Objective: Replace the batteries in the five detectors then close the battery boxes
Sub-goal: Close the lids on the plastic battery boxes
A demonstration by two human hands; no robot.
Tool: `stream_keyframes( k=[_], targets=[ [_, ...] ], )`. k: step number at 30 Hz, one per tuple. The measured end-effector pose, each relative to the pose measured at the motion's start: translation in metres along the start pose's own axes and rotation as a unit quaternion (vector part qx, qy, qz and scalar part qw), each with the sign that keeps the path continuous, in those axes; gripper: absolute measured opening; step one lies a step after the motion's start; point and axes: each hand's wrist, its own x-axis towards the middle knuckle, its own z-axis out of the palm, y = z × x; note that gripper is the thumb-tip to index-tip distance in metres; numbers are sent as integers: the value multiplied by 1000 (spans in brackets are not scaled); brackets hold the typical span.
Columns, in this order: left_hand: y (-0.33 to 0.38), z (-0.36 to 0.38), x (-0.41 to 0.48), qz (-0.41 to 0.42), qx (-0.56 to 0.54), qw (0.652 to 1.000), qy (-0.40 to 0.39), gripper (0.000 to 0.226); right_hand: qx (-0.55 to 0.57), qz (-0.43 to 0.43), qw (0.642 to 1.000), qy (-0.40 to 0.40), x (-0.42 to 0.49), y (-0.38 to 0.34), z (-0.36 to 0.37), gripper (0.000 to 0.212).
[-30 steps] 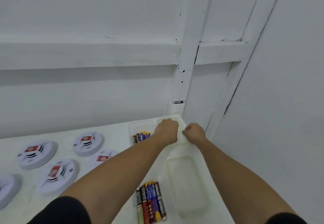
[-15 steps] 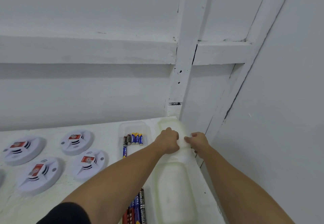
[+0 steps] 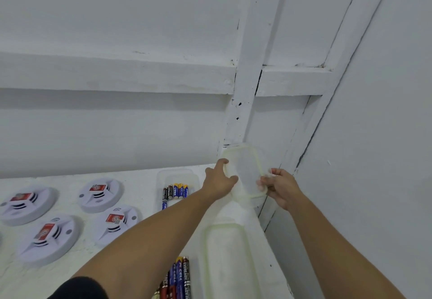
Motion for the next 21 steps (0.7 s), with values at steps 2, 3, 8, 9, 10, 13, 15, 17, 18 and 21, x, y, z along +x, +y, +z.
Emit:
stream_keyframes(
  k=[2,3,8,9,10,13,15,17,18,21],
  targets=[
    [7,-12,-5,4,-113,994,-1,52,30,3,999,-29,-4,-6,2,30],
    [10,-20,-10,7,-154,988,0,53,39,6,998,-46,-7,-10,5,28],
    [10,-70,-33,33,-176,983,47,69,24,41,988,-148,-22,-13,34,40],
    [5,-82,-37,24,-169,984,54,71,20,49,985,-163,-25,-10,43,41],
    [1,-92,-42,11,-165,985,58,71,13,51,983,-176,-27,-8,51,36],
    [-15,-123,-54,-32,-158,984,69,53,-42,44,979,-196,-36,2,79,15],
    [-26,-137,-61,-54,-145,985,80,44,-91,36,975,-198,-39,10,95,18],
    [-37,-148,-68,-77,-141,983,91,46,-117,34,972,-202,-41,19,108,21],
    [-42,-151,-71,-87,-142,982,94,47,-125,34,970,-204,-42,23,114,22],
    [-53,-157,-76,-112,-143,978,100,48,-167,31,966,-197,-43,30,128,28]
  ],
)
